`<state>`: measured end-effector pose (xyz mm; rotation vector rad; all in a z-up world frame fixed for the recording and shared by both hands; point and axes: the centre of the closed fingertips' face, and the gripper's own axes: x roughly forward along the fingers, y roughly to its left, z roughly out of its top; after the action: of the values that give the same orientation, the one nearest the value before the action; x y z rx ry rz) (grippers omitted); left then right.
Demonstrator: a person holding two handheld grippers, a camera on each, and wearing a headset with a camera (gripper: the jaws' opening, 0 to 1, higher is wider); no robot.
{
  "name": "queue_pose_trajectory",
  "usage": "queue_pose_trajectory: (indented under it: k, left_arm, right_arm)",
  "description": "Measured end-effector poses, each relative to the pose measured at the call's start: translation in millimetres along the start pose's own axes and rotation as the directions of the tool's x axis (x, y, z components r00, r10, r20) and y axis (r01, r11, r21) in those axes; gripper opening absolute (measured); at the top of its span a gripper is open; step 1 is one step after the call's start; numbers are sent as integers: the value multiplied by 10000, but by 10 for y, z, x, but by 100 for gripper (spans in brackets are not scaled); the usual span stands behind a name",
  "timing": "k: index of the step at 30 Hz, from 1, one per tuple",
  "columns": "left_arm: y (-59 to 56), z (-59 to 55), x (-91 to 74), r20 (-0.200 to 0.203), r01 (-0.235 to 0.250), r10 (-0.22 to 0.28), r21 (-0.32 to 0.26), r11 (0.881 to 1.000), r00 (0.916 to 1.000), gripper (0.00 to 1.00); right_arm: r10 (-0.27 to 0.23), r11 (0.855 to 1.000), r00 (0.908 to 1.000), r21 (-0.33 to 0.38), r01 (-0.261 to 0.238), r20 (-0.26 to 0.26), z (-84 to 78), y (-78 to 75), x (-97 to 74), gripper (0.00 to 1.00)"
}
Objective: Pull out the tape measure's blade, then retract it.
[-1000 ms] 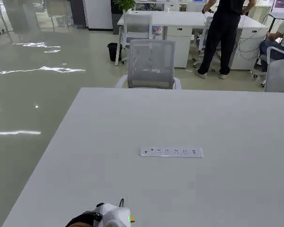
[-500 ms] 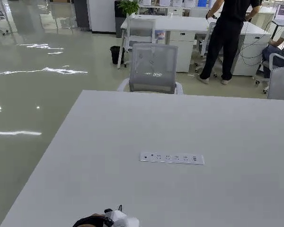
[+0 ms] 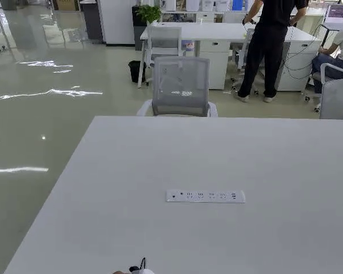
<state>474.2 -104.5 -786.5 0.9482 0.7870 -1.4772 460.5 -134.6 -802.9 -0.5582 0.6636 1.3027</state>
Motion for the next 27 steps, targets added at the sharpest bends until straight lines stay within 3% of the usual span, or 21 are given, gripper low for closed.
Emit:
queue_pose_trajectory:
  k: [3,7,11,22,27]
  left_arm:
    - [-2,-14,36,-62,55,-57,-264,9996,10000,35]
    - [21,-28,62,-10,-156,156,-153,9998,9999,34]
    - [26,-19,57,175,-36,41,-278,9996,9998,34]
    - [17,-20,74,-16,-29,28,-217,9998,10000,33]
    - [11,-20,85,-133,-50,48,-142,9999,9999,33]
  right_arm:
    - [81,9999,9999,-148,-83,-118,-7,-12,29,37]
    - [188,9996,9994,-214,-194,-303,-52,-50,50,30]
    - [176,9998,9992,-129,-181,-345,-60,-94,42,29]
    - [445,9970,9977,-617,-477,-518,10,-69,125,23]
    - [620,9939,9937,-856,-700,-929,-19,-25,164,19]
